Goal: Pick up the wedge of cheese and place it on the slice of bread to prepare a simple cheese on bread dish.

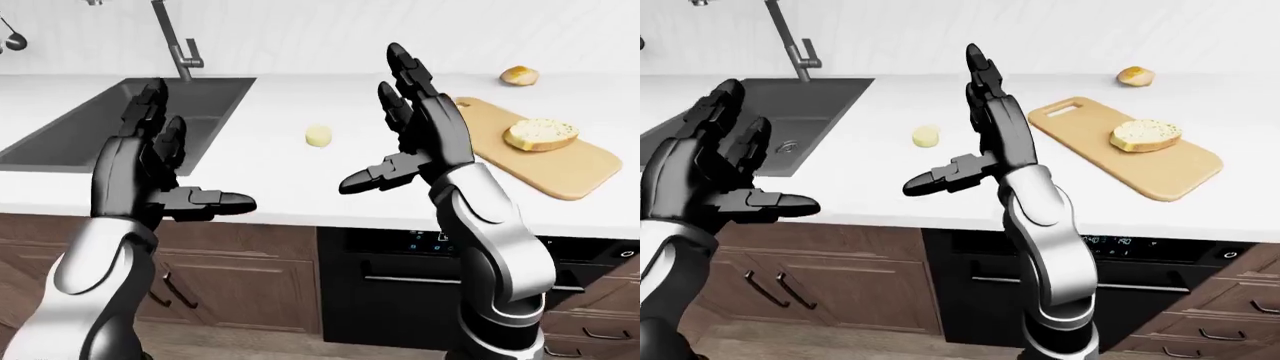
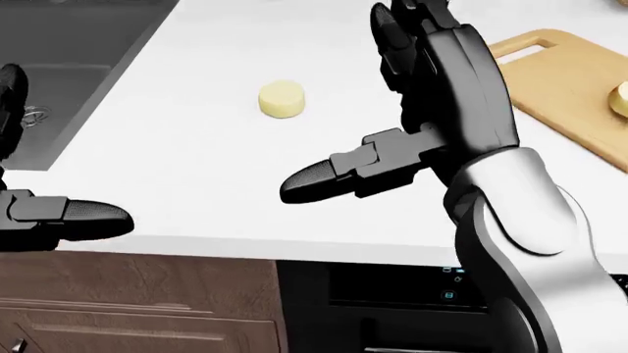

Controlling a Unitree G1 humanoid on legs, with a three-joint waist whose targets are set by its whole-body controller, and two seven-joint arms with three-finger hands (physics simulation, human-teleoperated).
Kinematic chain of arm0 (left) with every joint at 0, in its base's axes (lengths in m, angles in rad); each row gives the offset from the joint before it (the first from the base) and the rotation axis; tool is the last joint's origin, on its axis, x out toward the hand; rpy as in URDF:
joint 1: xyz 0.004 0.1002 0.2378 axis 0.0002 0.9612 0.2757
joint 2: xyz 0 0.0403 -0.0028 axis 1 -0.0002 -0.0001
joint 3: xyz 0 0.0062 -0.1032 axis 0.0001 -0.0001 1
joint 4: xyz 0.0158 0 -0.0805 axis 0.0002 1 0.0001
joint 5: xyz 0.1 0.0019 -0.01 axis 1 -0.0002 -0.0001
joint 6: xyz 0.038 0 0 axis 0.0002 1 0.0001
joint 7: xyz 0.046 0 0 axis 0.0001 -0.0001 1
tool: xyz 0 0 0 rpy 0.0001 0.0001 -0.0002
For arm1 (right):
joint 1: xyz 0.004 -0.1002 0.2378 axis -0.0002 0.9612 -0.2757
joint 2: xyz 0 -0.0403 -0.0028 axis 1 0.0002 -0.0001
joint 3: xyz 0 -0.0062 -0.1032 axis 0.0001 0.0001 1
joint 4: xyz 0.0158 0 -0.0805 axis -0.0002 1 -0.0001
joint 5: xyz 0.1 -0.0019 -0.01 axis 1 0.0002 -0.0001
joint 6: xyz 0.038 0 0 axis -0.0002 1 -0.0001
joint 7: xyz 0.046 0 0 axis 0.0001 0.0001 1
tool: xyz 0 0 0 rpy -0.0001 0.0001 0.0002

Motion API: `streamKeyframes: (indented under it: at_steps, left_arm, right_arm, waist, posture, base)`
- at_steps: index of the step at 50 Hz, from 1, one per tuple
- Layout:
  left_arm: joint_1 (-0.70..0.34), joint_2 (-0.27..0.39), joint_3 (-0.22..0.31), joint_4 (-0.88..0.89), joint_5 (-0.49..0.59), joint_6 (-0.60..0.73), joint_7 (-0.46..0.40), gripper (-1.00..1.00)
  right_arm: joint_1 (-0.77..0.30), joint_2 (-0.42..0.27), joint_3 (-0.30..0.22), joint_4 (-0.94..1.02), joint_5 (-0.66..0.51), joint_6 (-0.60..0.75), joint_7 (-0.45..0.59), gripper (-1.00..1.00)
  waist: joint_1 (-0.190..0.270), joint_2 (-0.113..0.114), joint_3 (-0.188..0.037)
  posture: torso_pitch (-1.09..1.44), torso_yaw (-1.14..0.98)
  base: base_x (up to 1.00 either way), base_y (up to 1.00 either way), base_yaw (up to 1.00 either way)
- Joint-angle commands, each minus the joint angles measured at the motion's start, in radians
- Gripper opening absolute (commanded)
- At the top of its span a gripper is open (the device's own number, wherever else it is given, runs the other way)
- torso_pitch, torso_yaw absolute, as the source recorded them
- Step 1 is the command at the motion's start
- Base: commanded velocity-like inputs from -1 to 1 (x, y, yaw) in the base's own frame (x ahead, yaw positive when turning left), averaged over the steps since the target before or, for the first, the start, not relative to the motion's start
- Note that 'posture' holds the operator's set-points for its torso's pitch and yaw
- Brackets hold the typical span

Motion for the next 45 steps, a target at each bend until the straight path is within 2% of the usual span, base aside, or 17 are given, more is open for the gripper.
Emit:
streamKeyframes:
  at_steps: [1, 4, 5, 7, 8, 11, 14, 16, 18, 19, 21, 26, 28, 29, 34, 39, 45]
  left_arm:
    - [-0.018, 0.007, 0.0, -0.02, -0.004, -0.041, -0.004, 1.0]
    - [-0.021, 0.007, -0.001, -0.021, -0.005, -0.037, -0.003, 1.0]
    - [-0.022, 0.007, 0.001, -0.023, -0.006, -0.035, -0.003, 1.0]
    - [-0.018, 0.008, 0.003, -0.023, -0.006, -0.04, -0.005, 1.0]
    - [-0.016, 0.008, 0.003, -0.025, -0.006, -0.039, -0.005, 1.0]
    - [-0.013, 0.009, 0.01, -0.034, -0.01, -0.033, -0.006, 1.0]
    - [-0.017, 0.012, 0.018, -0.044, -0.019, -0.021, -0.003, 1.0]
    - [-0.02, 0.014, 0.022, -0.048, -0.024, -0.015, -0.002, 1.0]
    - [-0.021, 0.016, 0.024, -0.052, -0.029, -0.011, 0.001, 1.0]
    - [-0.022, 0.017, 0.025, -0.053, -0.031, -0.009, 0.003, 1.0]
    - [-0.024, 0.018, 0.023, -0.051, -0.034, -0.009, 0.006, 1.0]
    - [-0.027, 0.021, 0.024, -0.052, -0.042, -0.006, 0.012, 1.0]
    - [-0.025, 0.021, 0.023, -0.053, -0.043, -0.007, 0.014, 1.0]
    - [-0.02, 0.02, 0.023, -0.049, -0.042, -0.015, 0.013, 1.0]
    - [-0.006, 0.018, 0.024, -0.044, -0.039, -0.031, 0.008, 1.0]
    - [0.007, 0.013, 0.023, -0.039, -0.035, -0.044, 0.004, 1.0]
    - [0.014, 0.01, 0.02, -0.031, -0.029, -0.059, -0.001, 1.0]
  right_arm:
    - [-0.03, -0.007, -0.014, -0.035, -0.006, -0.031, -0.006, 1.0]
    - [-0.034, -0.007, -0.012, -0.038, -0.006, -0.03, -0.006, 1.0]
    - [-0.035, -0.008, -0.012, -0.039, -0.007, -0.032, -0.005, 1.0]
    - [-0.038, -0.008, -0.011, -0.045, -0.008, -0.03, -0.001, 1.0]
    - [-0.043, -0.009, -0.012, -0.051, -0.008, -0.022, -0.001, 1.0]
    - [-0.052, -0.012, -0.012, -0.06, -0.01, -0.008, 0.001, 1.0]
    - [-0.069, -0.014, -0.01, -0.084, -0.012, 0.024, 0.003, 1.0]
    - [-0.077, -0.015, -0.008, -0.088, -0.014, 0.035, 0.005, 1.0]
    - [-0.099, -0.018, -0.004, -0.084, -0.021, 0.051, 0.009, 1.0]
    - [-0.11, -0.019, -0.003, -0.08, -0.025, 0.058, 0.009, 1.0]
    - [-0.136, -0.018, -0.001, -0.082, -0.03, 0.077, 0.012, 1.0]
    - [-0.205, -0.029, -0.001, -0.01, -0.054, 0.06, 0.026, 1.0]
    - [-0.236, -0.037, 0.004, 0.023, -0.074, 0.055, 0.038, 1.0]
    - [-0.232, -0.048, 0.026, 0.038, -0.1, 0.034, 0.052, 1.0]
    - [-0.27, -0.034, 0.06, 0.138, -0.216, 0.005, 0.12, 1.0]
    - [-0.283, 0.007, 0.059, 0.233, -0.291, -0.058, 0.171, 1.0]
    - [-0.335, 0.024, 0.059, 0.36, -0.359, -0.114, 0.2, 1.0]
  waist:
    - [-0.001, 0.003, -0.016]
    - [0.007, -0.032, -0.012]
    - [0.01, -0.055, -0.007]
    - [0.011, -0.096, -0.038]
    - [0.012, -0.068, -0.01]
    - [0.005, -0.083, -0.005]
    - [0.003, -0.064, 0.006]
    - [-0.004, -0.042, 0.006]
    - [-0.01, -0.004, 0.002]
    - [-0.015, -0.035, -0.001]
    - [-0.013, -0.032, -0.022]
    - [-0.01, -0.039, -0.029]
    - [-0.01, -0.039, -0.03]
    - [-0.01, -0.038, -0.03]
    - [-0.01, -0.035, -0.027]
    - [-0.012, -0.031, -0.024]
    - [-0.013, -0.028, -0.022]
  posture:
    - [0.0, 0.0]
    - [0.0, 0.0]
    - [0.0, 0.0]
    - [0.0, 0.0]
    - [0.0, 0.0]
    - [0.0, 0.0]
    - [0.0, 0.0]
    - [0.0, 0.0]
    - [0.0, 0.0]
    - [0.0, 0.0]
    - [0.0, 0.0]
    - [0.0, 0.0]
    - [0.0, 0.0]
    - [0.0, 0.0]
    - [0.0, 0.0]
    - [0.0, 0.0]
    - [0.0, 0.0]
  base:
    - [0.27, 0.0, 0.0]
    - [0.25, 0.0, 0.0]
    - [0.05, 0.0, 0.0]
    - [0.0, 0.0, 0.0]
    - [0.0, 0.0, 0.0]
    - [0.0, 0.0, 0.0]
    - [0.0, 0.0, 0.0]
    - [0.0, 0.0, 0.0]
    - [0.0, 0.0, 0.0]
    - [0.0, 0.0, 0.0]
    - [0.0, 0.0, 0.0]
    - [0.0, 0.0, 0.0]
    - [0.0, 0.0, 0.0]
    - [0.0, 0.0, 0.0]
    - [0.0, 0.0, 0.0]
    - [0.0, 0.0, 0.0]
    - [0.0, 0.0, 0.0]
